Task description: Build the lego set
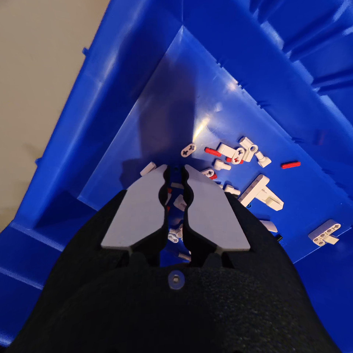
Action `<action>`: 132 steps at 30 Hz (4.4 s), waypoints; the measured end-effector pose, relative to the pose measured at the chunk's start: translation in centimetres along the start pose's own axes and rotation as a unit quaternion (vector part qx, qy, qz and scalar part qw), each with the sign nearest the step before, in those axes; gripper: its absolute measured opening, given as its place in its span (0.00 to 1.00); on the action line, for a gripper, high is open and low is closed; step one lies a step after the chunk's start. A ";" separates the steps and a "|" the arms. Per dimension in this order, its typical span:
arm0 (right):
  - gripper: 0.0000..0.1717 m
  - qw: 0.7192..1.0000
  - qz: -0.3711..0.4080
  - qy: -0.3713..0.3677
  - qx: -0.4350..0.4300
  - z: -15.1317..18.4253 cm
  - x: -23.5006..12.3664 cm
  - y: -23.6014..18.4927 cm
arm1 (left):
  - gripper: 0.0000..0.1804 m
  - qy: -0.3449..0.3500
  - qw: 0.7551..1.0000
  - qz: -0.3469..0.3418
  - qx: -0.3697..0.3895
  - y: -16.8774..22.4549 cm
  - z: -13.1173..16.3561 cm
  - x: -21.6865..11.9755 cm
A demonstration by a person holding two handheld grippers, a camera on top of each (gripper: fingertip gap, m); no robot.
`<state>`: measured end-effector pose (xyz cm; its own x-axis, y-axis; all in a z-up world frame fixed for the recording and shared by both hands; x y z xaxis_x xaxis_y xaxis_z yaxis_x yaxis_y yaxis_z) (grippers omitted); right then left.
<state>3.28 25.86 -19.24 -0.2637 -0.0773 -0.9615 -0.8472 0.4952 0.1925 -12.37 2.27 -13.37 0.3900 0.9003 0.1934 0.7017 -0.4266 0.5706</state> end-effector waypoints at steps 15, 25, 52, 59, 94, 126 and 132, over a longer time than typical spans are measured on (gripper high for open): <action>0.04 1.000 0.004 -0.001 0.016 0.0 -0.1 -0.3 | 0.04 0.001 1.000 0.003 -0.001 0.2 0.0 -0.2; 0.04 0.999 0.029 -0.013 0.023 -0.4 -0.4 -0.5 | 0.04 0.000 1.000 -0.001 0.004 0.2 0.0 -0.2; 0.04 0.994 0.042 0.072 0.068 -17.9 2.4 -7.6 | 0.04 -0.003 1.000 -0.015 0.021 0.6 0.2 -0.5; 0.12 0.989 0.046 0.099 0.097 -17.9 2.2 -7.1 | 0.04 -0.003 1.000 -0.014 0.020 0.6 0.2 -0.5; 0.04 0.983 0.075 -0.027 0.168 -1.0 1.0 4.7 | 0.04 -0.002 1.000 -0.004 0.006 0.5 0.2 -0.6; 0.08 0.985 0.089 -0.012 0.147 -2.6 1.0 3.9 | 0.04 -0.014 1.000 -0.008 0.012 0.7 0.5 -0.4; 0.09 0.986 0.087 -0.020 0.143 -2.0 1.2 3.8 | 0.04 -0.013 1.000 -0.006 0.010 0.7 0.5 -0.4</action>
<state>-1.22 25.91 -19.29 -0.3711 0.0621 -0.9265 -0.6245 0.7217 0.2985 -11.74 1.52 -13.44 0.3973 0.9027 0.1652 0.7181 -0.4179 0.5565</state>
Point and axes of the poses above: each gripper's, where its closed fingertips meet, x out along the fingers, z out of its underside, y = z × x across the jaws, the point moved 4 cm from there along -x, back along the fingers, and after that the axes turned 13 degrees about z, right-handed, at the moved point
